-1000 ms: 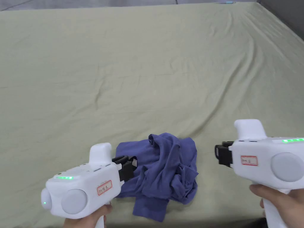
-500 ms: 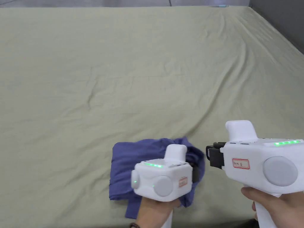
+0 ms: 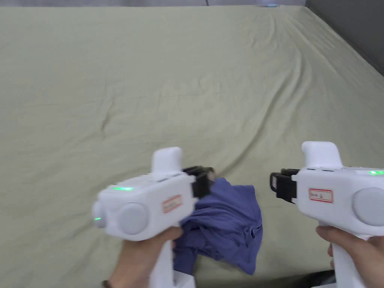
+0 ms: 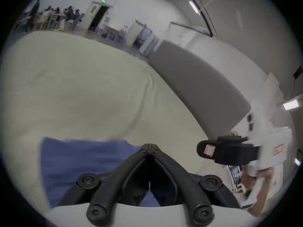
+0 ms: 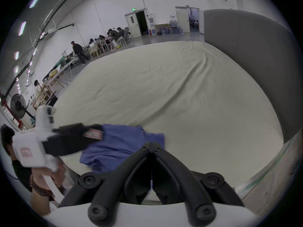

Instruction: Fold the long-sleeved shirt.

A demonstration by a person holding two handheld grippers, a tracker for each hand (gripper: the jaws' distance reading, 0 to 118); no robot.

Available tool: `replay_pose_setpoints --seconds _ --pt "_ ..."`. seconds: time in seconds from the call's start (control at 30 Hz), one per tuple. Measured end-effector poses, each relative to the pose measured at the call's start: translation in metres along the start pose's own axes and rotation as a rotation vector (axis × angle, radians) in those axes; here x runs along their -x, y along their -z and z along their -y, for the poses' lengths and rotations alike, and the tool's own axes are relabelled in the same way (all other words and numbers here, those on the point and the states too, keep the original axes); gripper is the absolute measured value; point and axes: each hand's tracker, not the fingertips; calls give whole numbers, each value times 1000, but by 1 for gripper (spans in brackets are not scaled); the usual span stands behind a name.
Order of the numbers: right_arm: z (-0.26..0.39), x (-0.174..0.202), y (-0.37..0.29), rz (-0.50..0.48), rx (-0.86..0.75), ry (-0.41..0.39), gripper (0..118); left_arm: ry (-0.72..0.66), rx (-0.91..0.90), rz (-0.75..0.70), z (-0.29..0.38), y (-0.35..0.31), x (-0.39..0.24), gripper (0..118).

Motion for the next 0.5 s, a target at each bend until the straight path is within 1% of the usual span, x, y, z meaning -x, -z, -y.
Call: replay_pose_setpoints --seconds 0.1,0.2,0.27,0.33,0.43,0.5 --pt "-2 19 30 -98 31 -8 3 -52 -31 -81 -3 -46 36 0" --pt "1 35 68 -198 85 -5 3 -104 -26 -151 5 -70 69 0" --pt "6 39 92 -240 126 27 3 -149 -19 -176 14 -76 87 0" --pt "14 37 114 -276 174 61 3 -214 9 -158 24 -80 101 0" --pt "29 27 136 -280 248 121 3 -268 18 -143 37 -76 111 0" --pt "39 18 147 -250 270 132 3 -306 15 -139 43 -71 117 12"
